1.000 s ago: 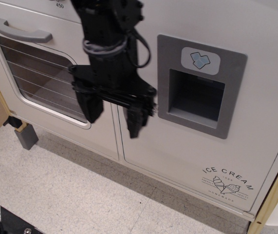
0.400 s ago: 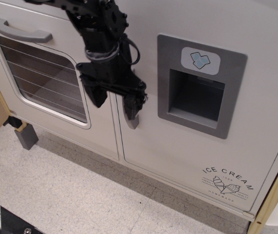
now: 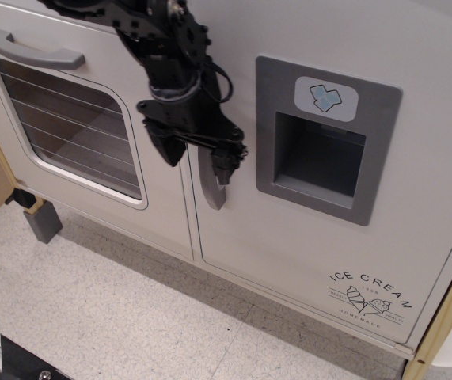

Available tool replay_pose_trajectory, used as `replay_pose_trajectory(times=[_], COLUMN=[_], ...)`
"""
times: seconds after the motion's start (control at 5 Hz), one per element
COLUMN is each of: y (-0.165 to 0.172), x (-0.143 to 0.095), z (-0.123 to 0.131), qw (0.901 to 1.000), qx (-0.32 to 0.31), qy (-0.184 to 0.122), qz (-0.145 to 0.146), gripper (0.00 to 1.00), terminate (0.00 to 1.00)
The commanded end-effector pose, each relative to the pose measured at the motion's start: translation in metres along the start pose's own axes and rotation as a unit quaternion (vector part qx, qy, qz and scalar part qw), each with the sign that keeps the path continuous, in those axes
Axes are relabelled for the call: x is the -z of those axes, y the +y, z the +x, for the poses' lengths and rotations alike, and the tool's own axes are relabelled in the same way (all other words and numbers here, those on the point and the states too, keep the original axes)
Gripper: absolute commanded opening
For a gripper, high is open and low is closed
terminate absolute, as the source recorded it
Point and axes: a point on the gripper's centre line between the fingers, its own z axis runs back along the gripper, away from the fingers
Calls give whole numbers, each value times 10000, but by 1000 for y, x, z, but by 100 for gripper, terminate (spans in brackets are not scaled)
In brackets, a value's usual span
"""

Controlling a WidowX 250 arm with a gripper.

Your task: Open fridge

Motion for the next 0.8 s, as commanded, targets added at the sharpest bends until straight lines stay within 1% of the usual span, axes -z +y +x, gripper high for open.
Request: replay_pose_trajectory(times=[0.0, 0.2, 0.4, 0.6], y=[-2, -1, 0, 3], x=[-2, 0, -6, -14], z=[17, 19, 13, -5], qw=[9989, 9982, 9979, 9985], qx=[89, 15, 47, 132], qy=[-462, -601, -636, -531], qz=[56, 82, 77, 30], gripper=[0, 0, 0, 0], terminate=[0, 0, 0, 0])
